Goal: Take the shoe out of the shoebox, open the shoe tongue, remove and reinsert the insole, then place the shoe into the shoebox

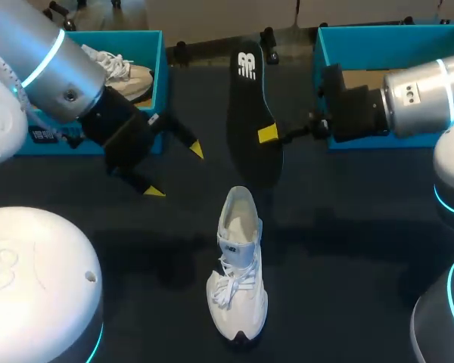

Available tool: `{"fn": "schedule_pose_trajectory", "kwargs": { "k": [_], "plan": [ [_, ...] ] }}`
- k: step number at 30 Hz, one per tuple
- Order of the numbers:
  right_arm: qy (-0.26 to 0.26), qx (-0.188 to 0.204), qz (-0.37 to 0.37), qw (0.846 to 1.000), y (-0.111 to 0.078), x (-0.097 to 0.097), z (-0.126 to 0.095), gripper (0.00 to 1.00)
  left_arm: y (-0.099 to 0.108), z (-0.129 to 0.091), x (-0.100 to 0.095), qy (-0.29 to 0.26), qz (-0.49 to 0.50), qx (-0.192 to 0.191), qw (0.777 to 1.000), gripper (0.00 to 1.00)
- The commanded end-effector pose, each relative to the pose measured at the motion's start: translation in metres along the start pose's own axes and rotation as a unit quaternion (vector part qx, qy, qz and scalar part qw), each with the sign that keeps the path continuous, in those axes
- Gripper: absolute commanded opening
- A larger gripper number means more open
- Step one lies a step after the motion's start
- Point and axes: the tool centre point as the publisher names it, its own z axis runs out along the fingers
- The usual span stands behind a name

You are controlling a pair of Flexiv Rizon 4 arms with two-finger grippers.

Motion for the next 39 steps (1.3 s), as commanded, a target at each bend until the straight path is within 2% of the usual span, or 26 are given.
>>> {"fn": "schedule_pose_trajectory", "kwargs": {
  "k": [1,6,8,13,19,23,35,36,39],
  "plan": [
    [-0.003,0.000,0.001,1.000,0.000,0.001,0.002,0.00,-0.001,-0.003,-0.002,0.018,-0.001,-0.003,1.000,1.00],
    [-0.003,0.000,0.001,1.000,0.000,0.001,0.002,0.00,-0.001,-0.003,-0.002,0.018,-0.001,-0.003,1.000,1.00],
    [0.002,-0.024,-0.014,1.000,-0.002,-0.003,0.003,0.00,0.003,0.003,-0.003,0.029,-0.049,0.002,0.998,1.00],
    [0.014,-0.053,-0.047,0.997,0.002,-0.009,0.008,0.00,0.005,0.014,0.001,0.055,-0.141,-0.028,0.988,1.00],
    [0.025,-0.077,-0.083,0.993,0.006,-0.014,0.021,0.00,0.004,0.025,0.012,0.061,-0.229,-0.064,0.970,1.00],
    [0.022,-0.088,-0.099,0.991,0.004,-0.018,0.031,0.00,0.007,0.030,0.021,0.077,-0.262,-0.036,0.961,1.00],
    [0.022,-0.088,-0.099,0.991,0.004,-0.018,0.031,0.00,0.007,0.030,0.021,0.077,-0.262,-0.036,0.961,1.00],
    [0.022,-0.088,-0.099,0.991,0.004,-0.018,0.031,0.00,0.006,0.038,0.019,0.073,-0.276,-0.073,0.956,1.00],
    [0.014,-0.104,-0.114,0.988,0.001,-0.022,0.035,0.00,0.008,0.050,0.021,0.078,-0.335,-0.083,0.935,1.00]
  ]
}}
